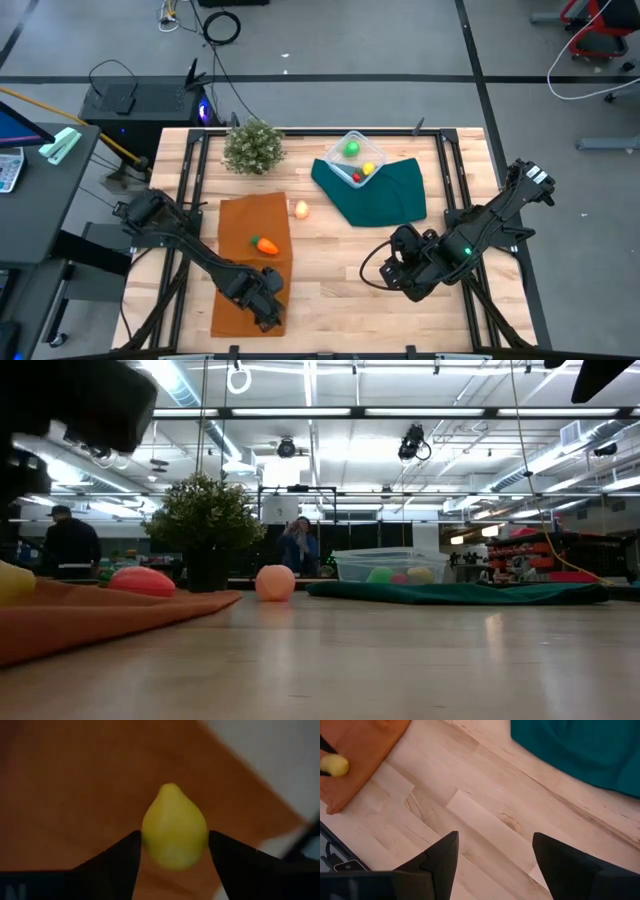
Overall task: Pick and placing Produce into tupperware
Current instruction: Put the lemon into the transparent bin
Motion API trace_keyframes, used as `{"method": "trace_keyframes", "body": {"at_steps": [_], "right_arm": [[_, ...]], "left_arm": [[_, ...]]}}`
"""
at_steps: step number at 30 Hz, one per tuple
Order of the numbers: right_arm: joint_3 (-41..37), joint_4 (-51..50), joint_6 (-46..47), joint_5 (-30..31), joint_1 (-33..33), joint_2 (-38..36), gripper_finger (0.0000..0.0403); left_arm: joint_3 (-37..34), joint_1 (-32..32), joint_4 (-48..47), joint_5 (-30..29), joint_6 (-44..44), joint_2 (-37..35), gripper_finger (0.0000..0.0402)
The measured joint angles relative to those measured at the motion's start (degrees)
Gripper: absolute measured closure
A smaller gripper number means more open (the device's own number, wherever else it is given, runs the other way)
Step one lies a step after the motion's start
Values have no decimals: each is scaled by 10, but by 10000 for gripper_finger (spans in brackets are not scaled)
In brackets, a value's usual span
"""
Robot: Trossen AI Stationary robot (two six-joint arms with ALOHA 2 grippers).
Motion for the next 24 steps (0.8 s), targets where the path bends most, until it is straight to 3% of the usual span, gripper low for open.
{"method": "trace_keyframes", "body": {"at_steps": [9,13,17,24], "right_arm": [[0,-2,0,1,0,0,183],[0,-1,0,3,0,0,183],[0,-1,0,3,0,0,183],[0,-1,0,3,0,0,181]], "left_arm": [[63,31,-70,-3,67,-15,258],[65,35,-71,-3,69,-14,276],[65,35,-77,-12,91,-14,253],[65,35,-101,-29,102,-14,154]]}}
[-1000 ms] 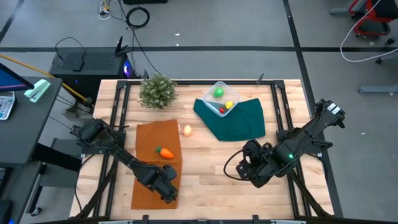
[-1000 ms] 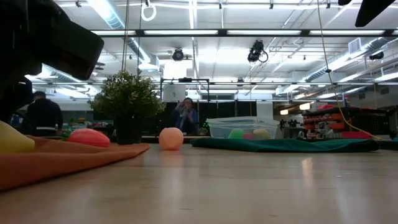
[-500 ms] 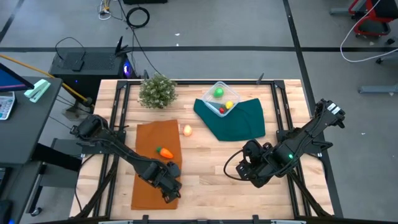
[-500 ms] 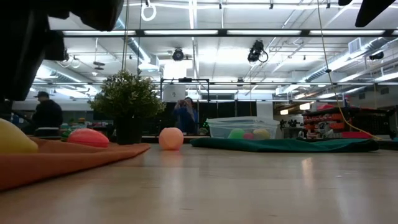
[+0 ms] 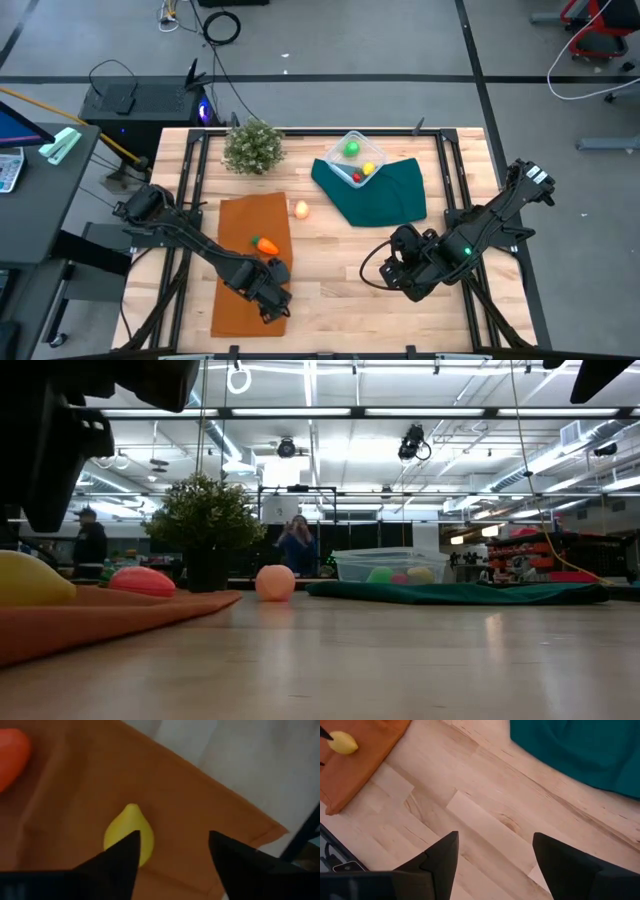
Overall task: Pick and placing Produce into tupperware
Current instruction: Put the lemon into the transparent bin
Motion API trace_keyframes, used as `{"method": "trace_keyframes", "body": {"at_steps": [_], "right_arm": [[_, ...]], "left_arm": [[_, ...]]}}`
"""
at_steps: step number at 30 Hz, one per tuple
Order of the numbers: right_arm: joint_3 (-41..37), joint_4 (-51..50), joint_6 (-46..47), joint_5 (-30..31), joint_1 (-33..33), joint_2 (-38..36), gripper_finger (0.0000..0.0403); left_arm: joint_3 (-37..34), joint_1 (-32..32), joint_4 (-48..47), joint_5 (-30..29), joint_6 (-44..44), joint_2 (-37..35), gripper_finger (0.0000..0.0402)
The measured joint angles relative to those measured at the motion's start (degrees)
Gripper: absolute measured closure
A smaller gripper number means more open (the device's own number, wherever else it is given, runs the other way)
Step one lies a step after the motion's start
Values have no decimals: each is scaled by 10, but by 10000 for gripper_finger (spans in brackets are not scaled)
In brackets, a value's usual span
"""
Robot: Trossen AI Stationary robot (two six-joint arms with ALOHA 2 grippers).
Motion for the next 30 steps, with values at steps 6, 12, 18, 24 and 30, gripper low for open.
{"method": "trace_keyframes", "body": {"at_steps": [6,12,18,24,30], "right_arm": [[0,0,0,0,0,0,180],[0,0,0,0,0,0,180],[0,1,0,-1,0,0,180],[0,1,0,-1,0,0,180],[0,0,0,-1,0,0,180]], "left_arm": [[-9,0,-19,-9,29,0,78],[-34,-1,-24,-9,27,0,41],[-58,-1,-15,-7,35,0,37],[-75,-1,9,1,34,0,39],[-90,-1,60,1,27,0,40]]}}
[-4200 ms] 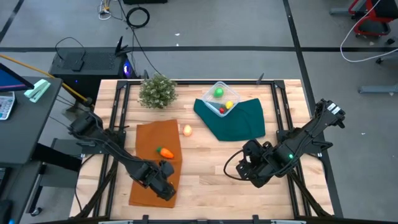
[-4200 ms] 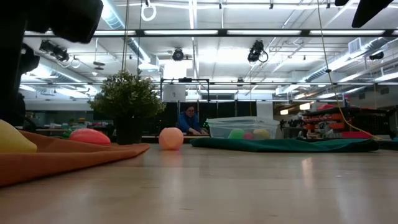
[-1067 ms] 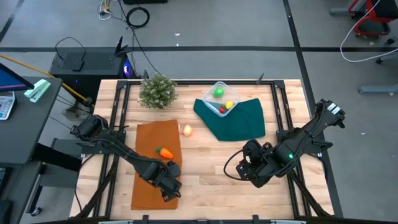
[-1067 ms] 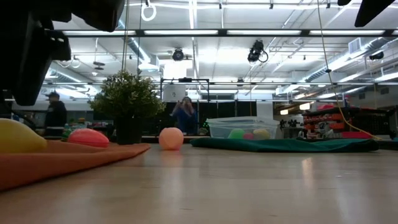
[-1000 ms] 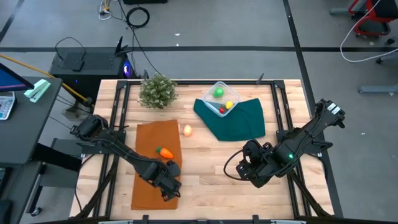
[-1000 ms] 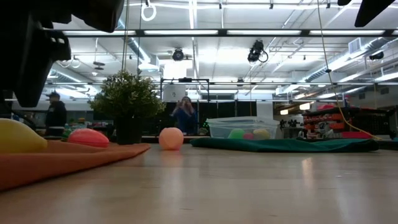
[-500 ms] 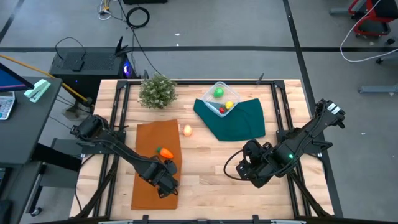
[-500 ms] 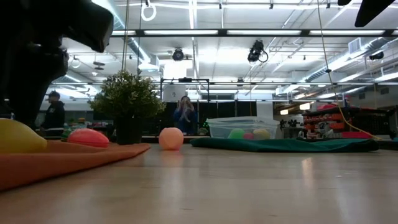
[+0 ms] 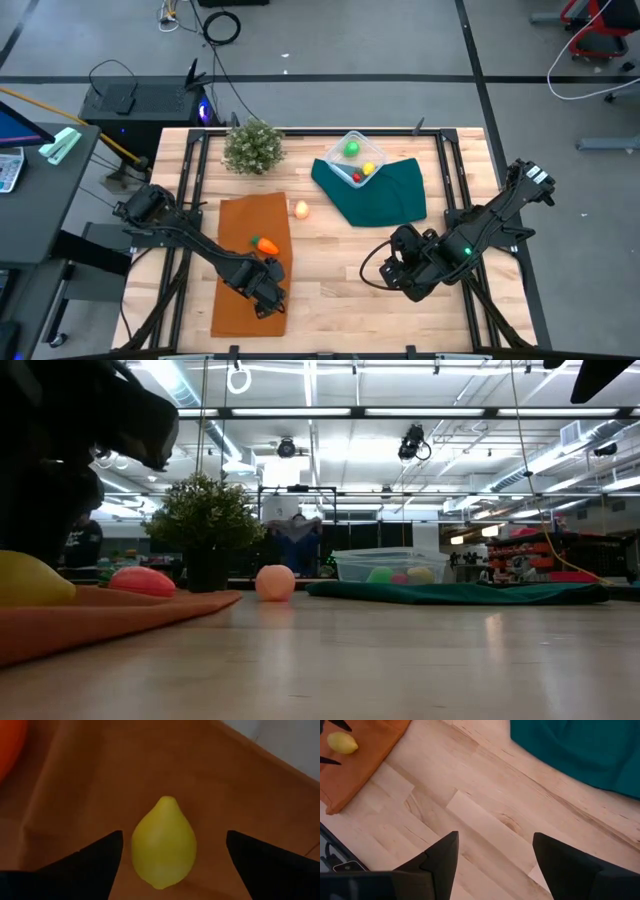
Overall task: Pick and placing Produce into tupperware
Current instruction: Put the lemon into the transparent bin
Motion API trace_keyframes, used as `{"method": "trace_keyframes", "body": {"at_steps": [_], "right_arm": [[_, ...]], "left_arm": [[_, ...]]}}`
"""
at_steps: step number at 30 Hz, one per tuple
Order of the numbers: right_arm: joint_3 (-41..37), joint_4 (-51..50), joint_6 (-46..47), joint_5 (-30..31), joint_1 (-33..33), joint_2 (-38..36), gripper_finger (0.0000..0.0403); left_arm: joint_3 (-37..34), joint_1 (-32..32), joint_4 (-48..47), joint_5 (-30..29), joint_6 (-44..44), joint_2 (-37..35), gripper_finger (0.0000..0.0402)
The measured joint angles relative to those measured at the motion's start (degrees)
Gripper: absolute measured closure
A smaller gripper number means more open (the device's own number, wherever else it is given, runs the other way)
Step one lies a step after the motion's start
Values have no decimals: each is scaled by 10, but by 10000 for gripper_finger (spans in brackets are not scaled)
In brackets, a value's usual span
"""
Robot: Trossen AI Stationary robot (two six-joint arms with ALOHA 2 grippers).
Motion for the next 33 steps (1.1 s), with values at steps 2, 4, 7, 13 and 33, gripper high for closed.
{"method": "trace_keyframes", "body": {"at_steps": [2,4,7,13,33], "right_arm": [[0,0,0,0,0,0,180],[0,0,0,0,0,0,180],[0,0,0,0,0,0,180],[0,0,0,0,0,0,180],[0,-1,0,0,0,0,188]], "left_arm": [[0,0,-3,0,-3,0,40],[0,0,-3,0,-3,0,41],[0,0,-3,0,-2,0,48],[0,0,-1,0,6,12,88],[3,0,-14,-5,-9,19,172]]}}
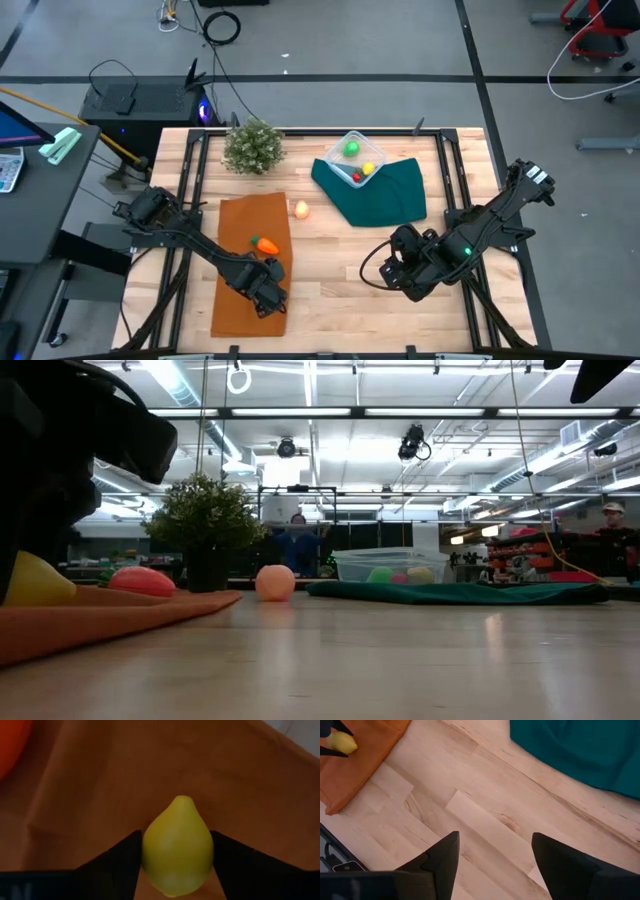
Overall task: Pick and placing Produce into tupperware
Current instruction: Put the lemon into the transparent bin
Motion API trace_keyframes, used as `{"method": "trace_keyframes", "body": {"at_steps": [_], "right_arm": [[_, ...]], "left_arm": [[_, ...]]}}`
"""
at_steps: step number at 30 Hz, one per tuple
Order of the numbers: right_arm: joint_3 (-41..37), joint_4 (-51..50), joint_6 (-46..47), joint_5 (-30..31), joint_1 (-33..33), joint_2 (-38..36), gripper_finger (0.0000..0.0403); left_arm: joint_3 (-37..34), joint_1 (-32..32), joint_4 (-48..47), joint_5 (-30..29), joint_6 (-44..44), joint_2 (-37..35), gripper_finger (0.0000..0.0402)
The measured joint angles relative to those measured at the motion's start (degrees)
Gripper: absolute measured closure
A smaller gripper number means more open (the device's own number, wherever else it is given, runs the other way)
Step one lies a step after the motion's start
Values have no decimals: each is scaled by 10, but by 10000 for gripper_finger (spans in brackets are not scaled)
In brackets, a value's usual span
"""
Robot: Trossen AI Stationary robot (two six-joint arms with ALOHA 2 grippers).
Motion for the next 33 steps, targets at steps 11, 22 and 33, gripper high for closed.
{"method": "trace_keyframes", "body": {"at_steps": [11,22,33], "right_arm": [[0,-1,-1,0,0,0,190],[0,0,-2,0,0,0,192],[0,1,11,-10,28,0,193]], "left_arm": [[34,1,-16,0,15,0,195],[34,1,-27,-3,15,-1,194],[34,1,-27,-5,15,-1,190]]}}
